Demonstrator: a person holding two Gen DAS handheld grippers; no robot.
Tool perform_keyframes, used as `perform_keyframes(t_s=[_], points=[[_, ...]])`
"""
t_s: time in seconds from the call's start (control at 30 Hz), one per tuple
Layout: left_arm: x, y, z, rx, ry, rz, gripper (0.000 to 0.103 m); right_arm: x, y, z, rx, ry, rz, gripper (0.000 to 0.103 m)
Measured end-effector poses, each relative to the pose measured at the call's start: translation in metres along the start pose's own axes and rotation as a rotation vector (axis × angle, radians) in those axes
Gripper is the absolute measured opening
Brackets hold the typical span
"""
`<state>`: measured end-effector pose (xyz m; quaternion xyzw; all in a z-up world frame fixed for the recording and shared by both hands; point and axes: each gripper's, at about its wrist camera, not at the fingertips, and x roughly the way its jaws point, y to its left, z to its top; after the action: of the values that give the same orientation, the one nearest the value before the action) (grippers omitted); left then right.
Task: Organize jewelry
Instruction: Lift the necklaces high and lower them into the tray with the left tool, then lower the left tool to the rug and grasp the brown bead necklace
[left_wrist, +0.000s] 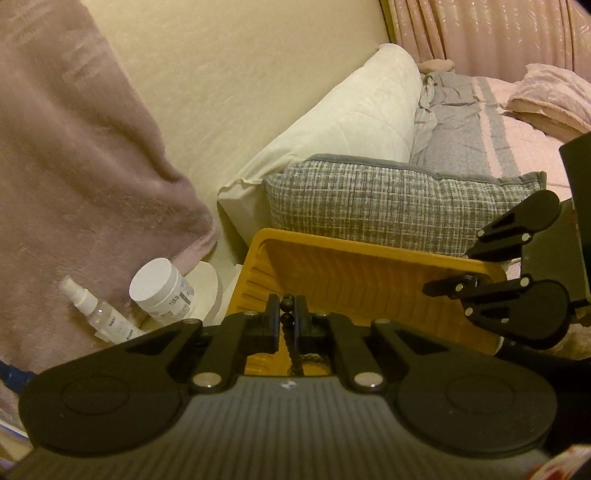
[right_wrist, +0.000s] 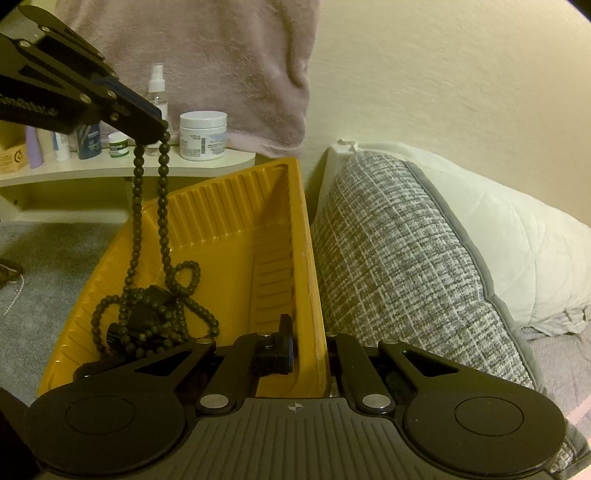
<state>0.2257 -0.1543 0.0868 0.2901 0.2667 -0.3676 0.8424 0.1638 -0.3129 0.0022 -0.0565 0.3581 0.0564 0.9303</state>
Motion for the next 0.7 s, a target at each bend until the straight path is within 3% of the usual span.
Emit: perform_keyframes(t_s=[0.23,0.43,0.7], points=[[0.010,-0.002,-0.003,-0.018,0.013,-0.002,0.008,0.001,-0.001,0.001,-0.002,0.006,0.000,0.004],[0.015,0.000,-0.007,-0.053,0.022,0.004,0.018,0.001,0.000,0.002,-0.013,0.022,0.003,0.004],[-0.003,0.010,-0.024,-0.110,0.002,0.054,0.021,0.004,-0.001,0.004,-0.033,0.064,0.015,0.004]])
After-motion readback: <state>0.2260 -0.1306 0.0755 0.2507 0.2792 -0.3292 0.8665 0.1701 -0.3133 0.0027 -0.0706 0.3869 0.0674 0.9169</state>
